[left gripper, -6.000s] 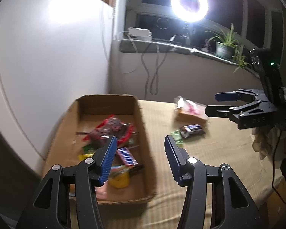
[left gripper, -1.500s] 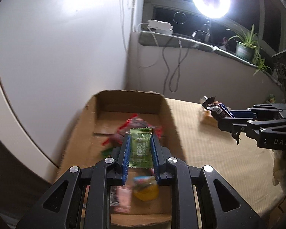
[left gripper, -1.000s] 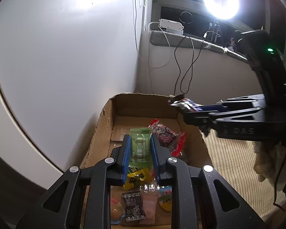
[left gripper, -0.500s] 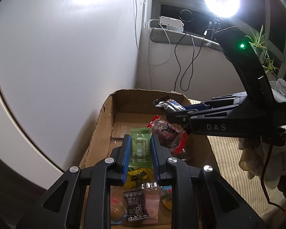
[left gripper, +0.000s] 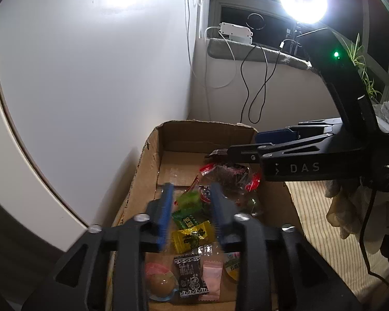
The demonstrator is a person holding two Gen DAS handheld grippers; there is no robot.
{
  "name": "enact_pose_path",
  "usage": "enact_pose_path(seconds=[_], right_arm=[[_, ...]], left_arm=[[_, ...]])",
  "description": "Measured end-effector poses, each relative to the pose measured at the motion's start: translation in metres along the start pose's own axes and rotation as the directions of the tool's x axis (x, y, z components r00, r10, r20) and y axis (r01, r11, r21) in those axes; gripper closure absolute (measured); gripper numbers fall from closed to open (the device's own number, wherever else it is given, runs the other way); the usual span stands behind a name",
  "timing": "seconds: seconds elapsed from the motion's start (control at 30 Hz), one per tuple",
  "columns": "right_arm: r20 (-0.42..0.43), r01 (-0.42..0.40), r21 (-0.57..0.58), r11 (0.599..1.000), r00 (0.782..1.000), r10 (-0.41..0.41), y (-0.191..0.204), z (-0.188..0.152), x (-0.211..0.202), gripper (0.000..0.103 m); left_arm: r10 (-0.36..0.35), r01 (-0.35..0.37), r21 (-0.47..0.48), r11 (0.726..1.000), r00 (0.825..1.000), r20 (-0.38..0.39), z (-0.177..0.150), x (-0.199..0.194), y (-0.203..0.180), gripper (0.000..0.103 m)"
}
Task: Organize snacks
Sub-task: 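Carry both snacks into the cardboard box and open both tools, then move both open tools toward the bagged bread loaf on the bed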
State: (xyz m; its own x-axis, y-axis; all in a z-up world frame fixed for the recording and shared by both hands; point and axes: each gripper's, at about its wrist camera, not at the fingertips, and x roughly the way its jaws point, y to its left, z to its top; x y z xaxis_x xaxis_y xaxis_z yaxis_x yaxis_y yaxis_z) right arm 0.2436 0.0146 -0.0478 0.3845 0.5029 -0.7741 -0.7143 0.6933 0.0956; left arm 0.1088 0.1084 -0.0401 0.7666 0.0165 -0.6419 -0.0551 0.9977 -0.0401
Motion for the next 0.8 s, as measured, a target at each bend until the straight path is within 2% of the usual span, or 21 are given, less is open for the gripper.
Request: enact_pose_path(seconds=[0.03,0.17,0.23,0.27,0.8], right_arm=[[0.003,0.002,-0.001,1.000,1.000,-0.002,0.000,0.000,-0.001,0.042],[0.018,0.018,-0.005,1.000,1.000,-0.017,0.000,0.000,-0.007,0.037],[0.038,0.025,-0.006,1.000,0.999,-0.024,-0.001,0.000,-0.013,0.020],[0.052,0.026,-0.007,1.000,0.998,-0.026,-0.001,-0.001,-0.017,0.018],[0.105,0.057,0.022,0.998,0.993,-0.059,-0.016,-0.013,-0.053,0.017]], left_arm=[[0.003,-0.003,0.002,1.000,1.000,0.004,0.000,0.000,0.000,0.058],[0.011,-0.011,0.008,1.000,1.000,0.016,0.000,-0.004,-0.001,0.052],[0.019,-0.019,0.008,1.000,1.000,0.021,0.000,-0.005,-0.001,0.046],[0.023,-0.023,0.011,1.000,0.999,0.023,0.000,-0.006,-0.002,0.046],[0.029,-0.032,0.050,0.998,0.998,0.061,0.004,-0.025,-0.023,0.046]])
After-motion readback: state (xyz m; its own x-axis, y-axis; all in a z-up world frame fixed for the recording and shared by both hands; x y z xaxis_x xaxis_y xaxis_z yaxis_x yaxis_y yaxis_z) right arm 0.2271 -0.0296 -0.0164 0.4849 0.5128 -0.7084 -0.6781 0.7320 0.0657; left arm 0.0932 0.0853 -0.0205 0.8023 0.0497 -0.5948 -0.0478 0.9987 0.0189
